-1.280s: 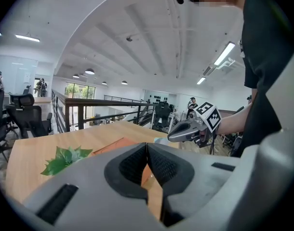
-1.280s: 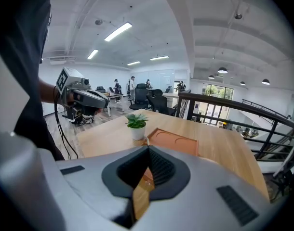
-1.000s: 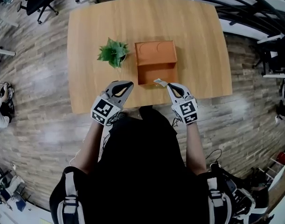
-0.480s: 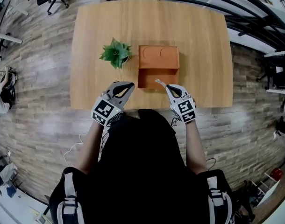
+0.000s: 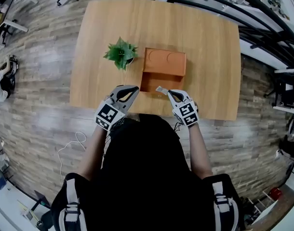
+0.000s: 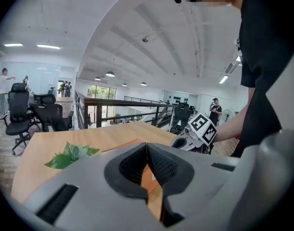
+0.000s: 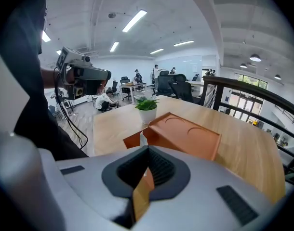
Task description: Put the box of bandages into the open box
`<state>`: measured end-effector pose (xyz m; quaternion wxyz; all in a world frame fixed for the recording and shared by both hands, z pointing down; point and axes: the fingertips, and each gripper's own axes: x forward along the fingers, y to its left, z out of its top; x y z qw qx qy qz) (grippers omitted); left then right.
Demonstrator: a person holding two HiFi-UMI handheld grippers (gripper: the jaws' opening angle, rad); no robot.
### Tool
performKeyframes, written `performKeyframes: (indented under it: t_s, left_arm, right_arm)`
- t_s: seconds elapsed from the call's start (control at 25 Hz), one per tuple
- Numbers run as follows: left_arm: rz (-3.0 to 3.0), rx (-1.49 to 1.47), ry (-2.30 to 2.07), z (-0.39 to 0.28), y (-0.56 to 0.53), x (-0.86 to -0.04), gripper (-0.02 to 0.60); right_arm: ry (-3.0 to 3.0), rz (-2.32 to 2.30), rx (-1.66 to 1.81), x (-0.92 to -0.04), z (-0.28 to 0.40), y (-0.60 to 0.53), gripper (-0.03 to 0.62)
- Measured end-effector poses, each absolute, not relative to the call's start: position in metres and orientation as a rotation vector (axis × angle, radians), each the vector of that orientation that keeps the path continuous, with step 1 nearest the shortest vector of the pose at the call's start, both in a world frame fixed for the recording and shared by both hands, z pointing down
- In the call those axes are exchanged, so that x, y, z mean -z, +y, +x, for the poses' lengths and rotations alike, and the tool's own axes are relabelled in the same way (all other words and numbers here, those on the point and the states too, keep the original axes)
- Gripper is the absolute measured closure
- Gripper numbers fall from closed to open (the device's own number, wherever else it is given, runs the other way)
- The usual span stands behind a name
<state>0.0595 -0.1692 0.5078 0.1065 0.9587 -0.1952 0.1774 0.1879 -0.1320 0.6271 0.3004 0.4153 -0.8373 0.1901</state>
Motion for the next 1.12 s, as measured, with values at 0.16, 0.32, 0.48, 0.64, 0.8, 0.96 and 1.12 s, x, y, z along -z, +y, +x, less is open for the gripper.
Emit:
performKeyframes:
  t_s: [0.16,0.32,0.48,0.64,0.8,0.96,1.12]
  left_arm:
    - [2.801,-0.526,-0.639,0.055,-0.168,-0.511,0.558]
    - [2.780,-0.525,-0.701,0.049,-0.168,-0.512,0.558]
    - [2.758,-0.532,-0.748,0.043,-0.165,-0.514,0.558]
    - [2.740,-0.538,-0.785,0.039,-0.164,-0.514,0.558]
    - [2.731,-0.540,-0.810,0.037,-0.162,-0.514,0.558]
    - [2.720,-0.548,-0.825,0.036,-0.162,-0.517,0.558]
    - [2.710,-0.551,-0.836,0.037,-0.161,-0.520,0.558]
  right_arm:
    - [-2.242,1.044,-0.498,-0.635,0.185,-0.137,0.569]
    - [-2.265,0.994,-0.495,-0.641,0.180,-0.142,0.569]
    - [-2.265,0.943,-0.495,-0.649,0.176,-0.145,0.569]
    - [-2.270,0.906,-0.507,-0.657,0.173,-0.146,0.569]
    - [-2.270,0.873,-0.521,-0.668,0.171,-0.144,0.569]
    - [-2.262,0.838,-0.540,-0.680,0.169,-0.143,0.569]
    - [-2.243,0.819,-0.546,-0.692,0.169,-0.141,0.569]
